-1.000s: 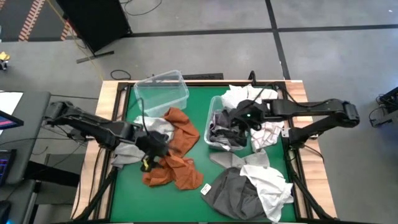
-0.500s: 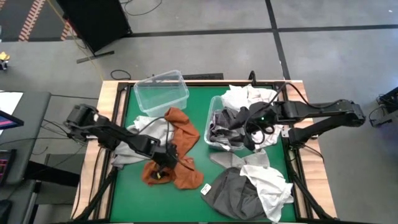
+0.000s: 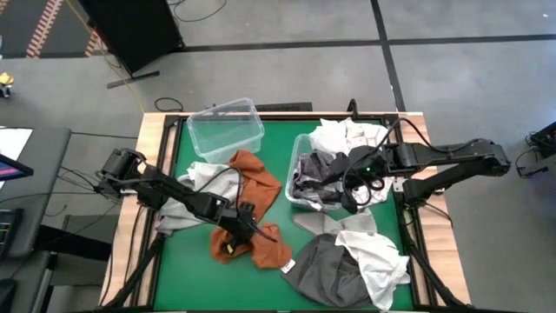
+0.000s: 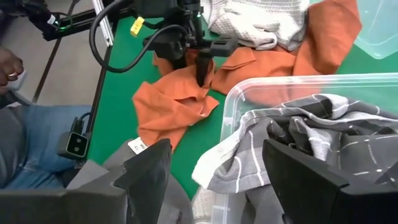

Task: Sort towels by color in basket
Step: Put the bottom orange towel into the right transparent bin

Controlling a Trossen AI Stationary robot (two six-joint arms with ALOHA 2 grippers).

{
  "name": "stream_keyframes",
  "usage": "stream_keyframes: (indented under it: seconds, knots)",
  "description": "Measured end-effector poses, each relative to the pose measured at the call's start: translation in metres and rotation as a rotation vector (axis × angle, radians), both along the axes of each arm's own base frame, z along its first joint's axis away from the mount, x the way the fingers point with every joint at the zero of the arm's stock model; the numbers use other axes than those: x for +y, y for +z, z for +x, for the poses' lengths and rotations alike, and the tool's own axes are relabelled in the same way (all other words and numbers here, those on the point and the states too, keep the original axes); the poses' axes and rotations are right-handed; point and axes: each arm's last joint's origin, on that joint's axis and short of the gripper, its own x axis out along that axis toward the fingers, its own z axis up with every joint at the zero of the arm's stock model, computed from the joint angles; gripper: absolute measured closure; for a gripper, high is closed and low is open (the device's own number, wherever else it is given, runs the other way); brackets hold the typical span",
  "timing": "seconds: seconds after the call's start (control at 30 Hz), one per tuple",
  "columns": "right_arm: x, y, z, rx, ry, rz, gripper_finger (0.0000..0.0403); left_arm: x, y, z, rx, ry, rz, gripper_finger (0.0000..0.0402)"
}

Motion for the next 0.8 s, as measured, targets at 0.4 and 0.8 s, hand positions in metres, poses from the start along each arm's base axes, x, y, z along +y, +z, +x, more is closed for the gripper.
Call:
stream_keyframes:
  seconds: [0.4,0.8]
  knots:
    - [0.014,0.0,-0.002,0.011,0.035,0.033,0.0107,-0.005,0.052,0.017,-0.114,-0.153,0.052,0.0385]
    - [0.035,-0.006,-0.011,0.112,0.037,0.089,0.0107,0.016,0.205,-0.002,-0.625,-0.202,0.142,0.0387]
